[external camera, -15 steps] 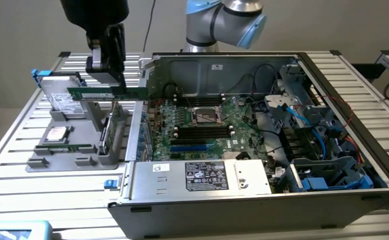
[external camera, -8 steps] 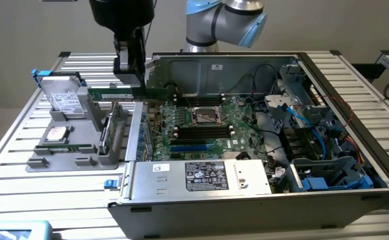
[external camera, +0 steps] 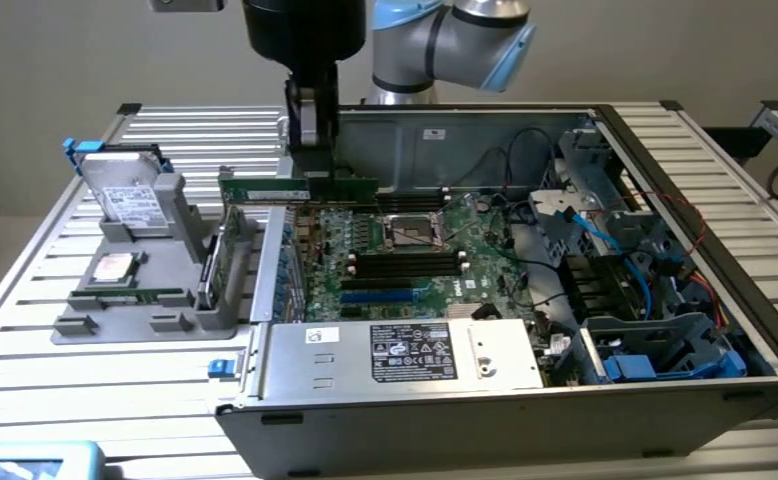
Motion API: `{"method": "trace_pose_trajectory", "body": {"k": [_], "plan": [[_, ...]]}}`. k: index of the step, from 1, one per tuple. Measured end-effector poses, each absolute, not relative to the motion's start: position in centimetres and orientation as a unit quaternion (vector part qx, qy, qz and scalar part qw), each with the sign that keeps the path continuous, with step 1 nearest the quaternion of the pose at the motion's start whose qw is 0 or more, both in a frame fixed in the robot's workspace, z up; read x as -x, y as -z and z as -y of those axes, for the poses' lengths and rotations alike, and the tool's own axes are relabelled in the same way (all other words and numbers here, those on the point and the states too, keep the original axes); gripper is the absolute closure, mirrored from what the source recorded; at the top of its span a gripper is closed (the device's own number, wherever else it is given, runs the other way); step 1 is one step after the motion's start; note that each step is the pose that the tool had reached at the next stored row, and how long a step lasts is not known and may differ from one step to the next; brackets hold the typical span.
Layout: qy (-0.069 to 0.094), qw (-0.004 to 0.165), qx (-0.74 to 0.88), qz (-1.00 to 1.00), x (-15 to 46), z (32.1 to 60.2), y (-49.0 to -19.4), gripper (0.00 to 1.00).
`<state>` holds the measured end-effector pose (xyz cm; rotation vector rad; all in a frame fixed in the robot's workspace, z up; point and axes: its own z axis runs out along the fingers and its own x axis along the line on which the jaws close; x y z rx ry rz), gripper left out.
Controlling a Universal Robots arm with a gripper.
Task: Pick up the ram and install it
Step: 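Pick up the ram and move it above insertion slot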
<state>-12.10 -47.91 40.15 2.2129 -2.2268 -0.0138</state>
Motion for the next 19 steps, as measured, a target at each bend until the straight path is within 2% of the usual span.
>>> {"method": "trace_pose_trajectory", "body": {"k": [6,19], "plan": [[0.004,0.001,-0.705,0.709,9.4,47.5,-39.8,0.87],[0.000,0.003,-0.705,0.709,5.0,44.4,-38.8,0.87]]}}
